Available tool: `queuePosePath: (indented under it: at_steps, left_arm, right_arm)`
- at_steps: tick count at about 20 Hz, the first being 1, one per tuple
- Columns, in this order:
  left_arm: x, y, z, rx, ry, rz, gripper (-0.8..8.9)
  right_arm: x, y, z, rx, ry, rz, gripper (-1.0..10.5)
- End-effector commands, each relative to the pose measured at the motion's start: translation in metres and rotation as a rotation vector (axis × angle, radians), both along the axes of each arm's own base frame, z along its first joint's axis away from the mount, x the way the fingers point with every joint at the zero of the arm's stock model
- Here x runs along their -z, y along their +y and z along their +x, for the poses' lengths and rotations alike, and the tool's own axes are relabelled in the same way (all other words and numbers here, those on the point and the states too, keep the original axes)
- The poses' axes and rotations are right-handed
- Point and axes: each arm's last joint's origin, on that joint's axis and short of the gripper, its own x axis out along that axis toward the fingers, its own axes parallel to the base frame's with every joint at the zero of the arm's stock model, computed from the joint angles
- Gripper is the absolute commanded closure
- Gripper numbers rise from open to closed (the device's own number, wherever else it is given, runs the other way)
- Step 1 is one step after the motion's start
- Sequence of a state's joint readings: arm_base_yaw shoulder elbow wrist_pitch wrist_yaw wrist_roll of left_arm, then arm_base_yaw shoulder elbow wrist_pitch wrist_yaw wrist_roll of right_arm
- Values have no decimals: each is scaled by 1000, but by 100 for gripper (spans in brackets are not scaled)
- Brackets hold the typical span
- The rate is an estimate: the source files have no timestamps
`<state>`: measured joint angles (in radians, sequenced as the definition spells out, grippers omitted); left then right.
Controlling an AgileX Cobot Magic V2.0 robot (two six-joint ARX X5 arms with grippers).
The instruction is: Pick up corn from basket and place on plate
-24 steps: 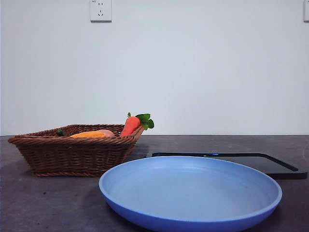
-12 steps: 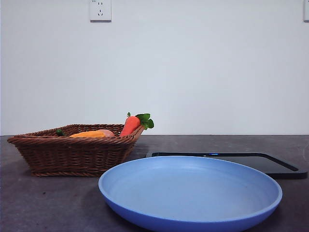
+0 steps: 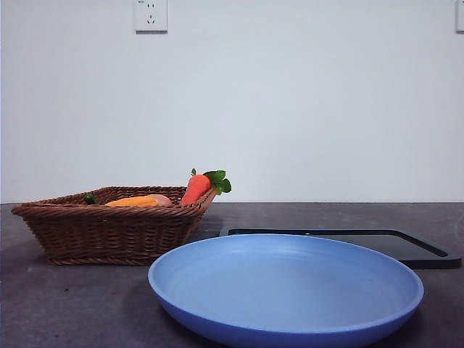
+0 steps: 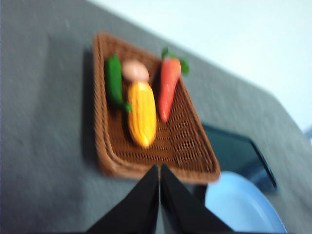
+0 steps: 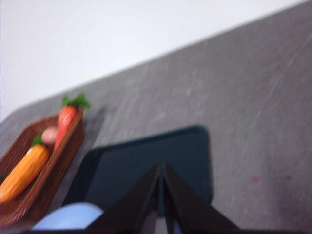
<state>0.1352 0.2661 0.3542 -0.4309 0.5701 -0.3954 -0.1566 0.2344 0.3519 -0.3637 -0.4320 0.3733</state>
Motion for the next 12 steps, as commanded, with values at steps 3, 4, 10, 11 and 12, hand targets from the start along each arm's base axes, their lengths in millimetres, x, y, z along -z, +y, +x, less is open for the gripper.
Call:
queuePosePath:
  at_steps: [3, 4, 10, 11, 12]
  left_arm:
    - [-15, -1, 10, 120, 44, 57, 806]
    - [-17, -1, 13, 146, 59, 60, 806]
    - [-32, -5, 25, 266, 147, 105, 806]
    - [-36, -7, 27, 285, 159, 114, 806]
    - [-39, -8, 30, 311, 173, 125, 806]
  right_arm:
    - [-17, 3, 14, -158, 133, -76, 945]
    - [-20, 4, 18, -184, 175, -86, 945]
    - [-32, 15, 37, -352, 351, -166, 945]
    - [-34, 17, 40, -382, 368, -180, 945]
    - [-37, 21, 43, -419, 385, -196, 945]
